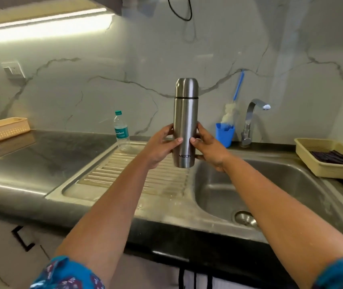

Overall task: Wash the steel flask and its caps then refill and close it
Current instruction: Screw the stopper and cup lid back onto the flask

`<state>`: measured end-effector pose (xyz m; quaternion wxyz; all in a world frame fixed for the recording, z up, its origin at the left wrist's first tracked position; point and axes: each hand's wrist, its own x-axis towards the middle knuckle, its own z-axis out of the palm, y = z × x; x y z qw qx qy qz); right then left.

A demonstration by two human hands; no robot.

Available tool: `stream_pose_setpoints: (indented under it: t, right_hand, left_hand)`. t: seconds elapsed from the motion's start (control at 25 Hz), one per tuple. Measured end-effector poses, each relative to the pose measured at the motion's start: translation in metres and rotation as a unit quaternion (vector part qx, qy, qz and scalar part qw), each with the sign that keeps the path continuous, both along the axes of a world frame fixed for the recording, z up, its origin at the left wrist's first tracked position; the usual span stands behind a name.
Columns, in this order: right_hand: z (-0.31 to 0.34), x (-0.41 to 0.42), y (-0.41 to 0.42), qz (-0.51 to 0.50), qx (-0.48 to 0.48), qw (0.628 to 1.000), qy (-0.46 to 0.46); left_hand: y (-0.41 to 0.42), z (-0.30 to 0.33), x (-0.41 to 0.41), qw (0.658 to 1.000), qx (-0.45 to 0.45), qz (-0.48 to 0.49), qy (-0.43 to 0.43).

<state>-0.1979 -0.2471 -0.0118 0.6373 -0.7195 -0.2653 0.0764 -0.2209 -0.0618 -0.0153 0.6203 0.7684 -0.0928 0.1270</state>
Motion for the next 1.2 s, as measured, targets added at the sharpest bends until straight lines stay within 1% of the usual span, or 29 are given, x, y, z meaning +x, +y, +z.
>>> stream_pose_setpoints:
  t: [0.16,0.28,0.36,0.48,0.64,0.76,0.88,1.04,1.2]
  right_hand:
    - [-0.018,0.108,0.027,-0.026,-0.003,0.999,-0.027]
    - [-0.038,0.176,0.05,-0.045,-0.026,0.998,-0.041]
    - [-0.047,0.204,0.062,-0.062,-0.038,0.996,-0.05]
    - [-0.054,0.231,0.075,-0.078,-0.082,0.992,-0.059]
    - [-0.064,0.251,0.081,-0.077,-0.15,0.984,-0.059]
    - [-0.071,0.245,0.087,-0.094,-0.154,0.982,-0.052]
    - [-0.072,0.238,0.092,-0.095,-0.159,0.982,-0.041]
    - [-0.058,0.226,0.096,-0.059,-0.199,0.978,0.004]
    - [-0.048,0.224,0.096,-0.052,-0.248,0.967,0.04]
  left_hand:
    - [0.021,-0.008,0.101,0.999,0.024,-0.028,0.014]
    - [0.045,-0.027,0.167,0.999,0.01,-0.023,0.039]
    - [0.058,-0.038,0.198,0.998,0.01,-0.016,0.053]
    - [0.075,-0.052,0.232,0.996,0.011,-0.021,0.085]
    - [0.088,-0.069,0.251,0.991,-0.005,-0.037,0.13]
    - [0.092,-0.067,0.251,0.988,0.021,-0.06,0.14]
    - [0.101,-0.061,0.246,0.981,0.056,-0.079,0.168]
    - [0.112,-0.059,0.234,0.974,0.085,-0.08,0.193]
    - [0.11,-0.055,0.23,0.97,0.091,-0.081,0.211]
